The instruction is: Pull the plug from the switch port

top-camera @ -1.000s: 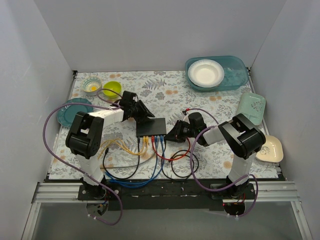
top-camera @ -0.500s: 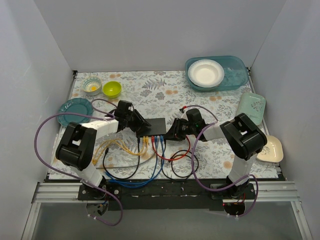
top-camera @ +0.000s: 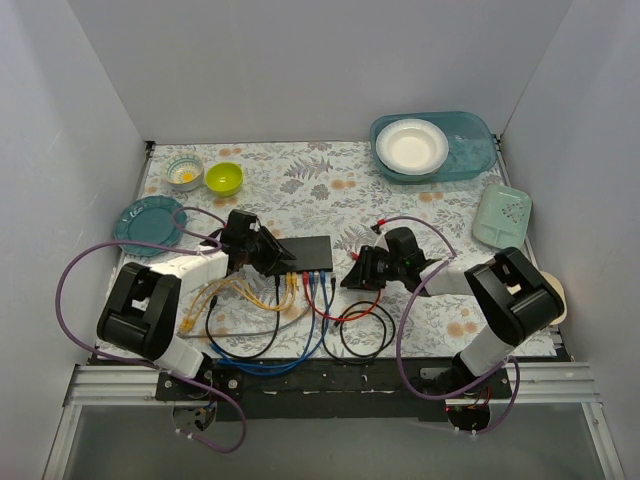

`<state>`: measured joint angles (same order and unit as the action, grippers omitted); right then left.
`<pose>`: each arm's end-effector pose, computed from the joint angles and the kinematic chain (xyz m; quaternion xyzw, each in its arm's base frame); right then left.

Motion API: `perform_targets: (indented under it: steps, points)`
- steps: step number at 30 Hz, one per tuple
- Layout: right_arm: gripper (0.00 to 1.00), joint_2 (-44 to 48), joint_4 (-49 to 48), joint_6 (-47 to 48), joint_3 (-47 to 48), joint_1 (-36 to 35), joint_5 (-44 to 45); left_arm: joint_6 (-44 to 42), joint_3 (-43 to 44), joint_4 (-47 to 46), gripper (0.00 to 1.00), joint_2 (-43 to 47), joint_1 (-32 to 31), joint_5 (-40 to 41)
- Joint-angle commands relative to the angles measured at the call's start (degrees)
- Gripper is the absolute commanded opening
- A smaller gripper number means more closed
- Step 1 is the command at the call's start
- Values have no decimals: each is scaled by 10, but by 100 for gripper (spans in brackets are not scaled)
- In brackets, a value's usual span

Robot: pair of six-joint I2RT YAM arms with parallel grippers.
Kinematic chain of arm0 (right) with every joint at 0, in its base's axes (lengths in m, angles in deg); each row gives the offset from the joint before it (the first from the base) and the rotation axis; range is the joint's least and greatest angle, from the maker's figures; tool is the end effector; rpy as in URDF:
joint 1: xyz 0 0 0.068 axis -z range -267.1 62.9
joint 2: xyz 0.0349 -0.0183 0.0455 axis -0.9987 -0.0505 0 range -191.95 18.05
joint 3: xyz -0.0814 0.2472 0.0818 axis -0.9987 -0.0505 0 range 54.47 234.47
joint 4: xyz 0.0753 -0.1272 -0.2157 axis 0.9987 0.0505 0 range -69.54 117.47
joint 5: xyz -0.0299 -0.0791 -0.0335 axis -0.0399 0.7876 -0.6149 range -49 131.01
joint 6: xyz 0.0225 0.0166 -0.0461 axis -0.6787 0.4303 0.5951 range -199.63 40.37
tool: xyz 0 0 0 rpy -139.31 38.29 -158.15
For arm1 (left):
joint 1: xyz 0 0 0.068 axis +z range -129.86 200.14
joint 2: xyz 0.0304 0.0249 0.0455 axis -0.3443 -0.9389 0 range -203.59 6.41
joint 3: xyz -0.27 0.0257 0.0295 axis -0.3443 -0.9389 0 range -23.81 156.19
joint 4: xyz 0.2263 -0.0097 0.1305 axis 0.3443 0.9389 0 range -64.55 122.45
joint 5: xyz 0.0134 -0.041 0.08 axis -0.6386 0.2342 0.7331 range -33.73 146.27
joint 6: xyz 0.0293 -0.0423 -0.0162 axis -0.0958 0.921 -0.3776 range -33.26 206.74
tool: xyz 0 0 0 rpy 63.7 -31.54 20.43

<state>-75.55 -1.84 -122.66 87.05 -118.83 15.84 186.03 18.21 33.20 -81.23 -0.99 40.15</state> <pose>0.2393 0.1658 0.1252 -0.0072 0.8849 0.4125 0.2164 0.2650 -0.1130 0.1573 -0.5584 0.7574 -0.3362 0.0390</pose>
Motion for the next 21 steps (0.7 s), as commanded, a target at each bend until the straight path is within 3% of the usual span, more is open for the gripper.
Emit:
perform_targets:
  steps: [1, 8, 21]
  points:
    - [43, 12, 109, 42, -13, -3, 90, -8, -16, 64, 40, 28, 1, 44]
    - [46, -17, 168, 74, 73, -28, 122, -8, 12, 1, 45, 16, 0, -27]
    - [46, -97, 313, 122, 181, -127, 245, 9, -11, -13, 45, -6, -1, -38]
